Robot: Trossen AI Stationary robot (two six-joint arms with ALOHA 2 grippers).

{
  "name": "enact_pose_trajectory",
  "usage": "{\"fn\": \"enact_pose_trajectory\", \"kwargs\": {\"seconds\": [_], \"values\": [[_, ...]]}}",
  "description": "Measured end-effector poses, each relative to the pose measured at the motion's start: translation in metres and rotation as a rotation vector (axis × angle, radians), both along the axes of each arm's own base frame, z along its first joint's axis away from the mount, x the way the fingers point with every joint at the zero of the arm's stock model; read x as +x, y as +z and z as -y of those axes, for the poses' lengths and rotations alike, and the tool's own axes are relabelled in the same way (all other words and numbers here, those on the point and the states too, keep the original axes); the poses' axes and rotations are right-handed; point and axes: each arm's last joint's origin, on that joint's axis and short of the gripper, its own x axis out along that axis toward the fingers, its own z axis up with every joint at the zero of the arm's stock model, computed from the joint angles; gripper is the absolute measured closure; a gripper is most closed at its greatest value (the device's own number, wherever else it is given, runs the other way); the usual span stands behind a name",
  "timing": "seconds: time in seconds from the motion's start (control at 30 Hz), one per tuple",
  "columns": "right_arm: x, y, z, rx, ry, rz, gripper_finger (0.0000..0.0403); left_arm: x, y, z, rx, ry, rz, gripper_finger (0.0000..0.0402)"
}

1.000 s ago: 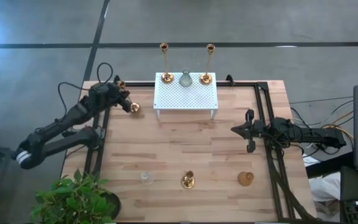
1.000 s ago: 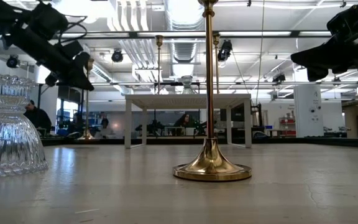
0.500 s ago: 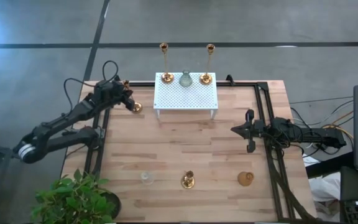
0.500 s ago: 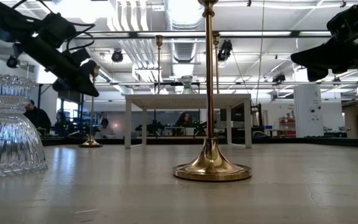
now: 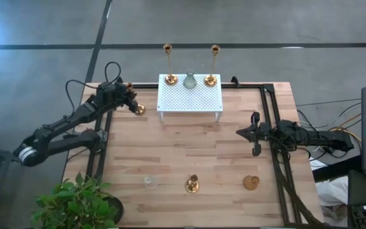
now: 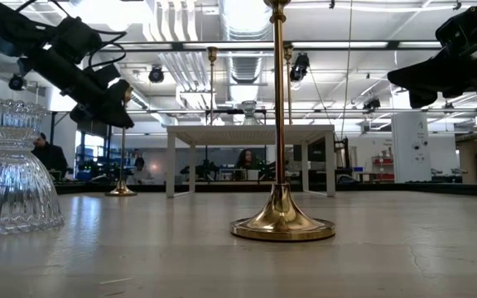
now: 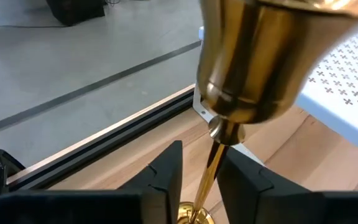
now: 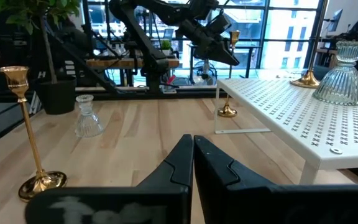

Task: Pick & Place candle stick holders
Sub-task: Move the gold candle holder to the top left of the table, then put the white glass candle holder on the shelf

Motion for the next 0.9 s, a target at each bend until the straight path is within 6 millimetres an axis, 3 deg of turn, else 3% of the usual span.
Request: {"fn": "enact_pose_trajectory", "kwargs": {"seconds": [0.6, 0.9], "values": [[0.000, 0.000, 0.000, 0.001, 0.000, 0.000, 0.0394, -0.007, 0.014, 0.009, 0.028, 0.013, 0.069, 0.0204], [0.000, 0.000, 0.000, 0.002, 0.000, 0.000, 0.0394, -0.024, 0.019, 0.028, -0.064, -0.011, -0.082, 0.0164]]}}
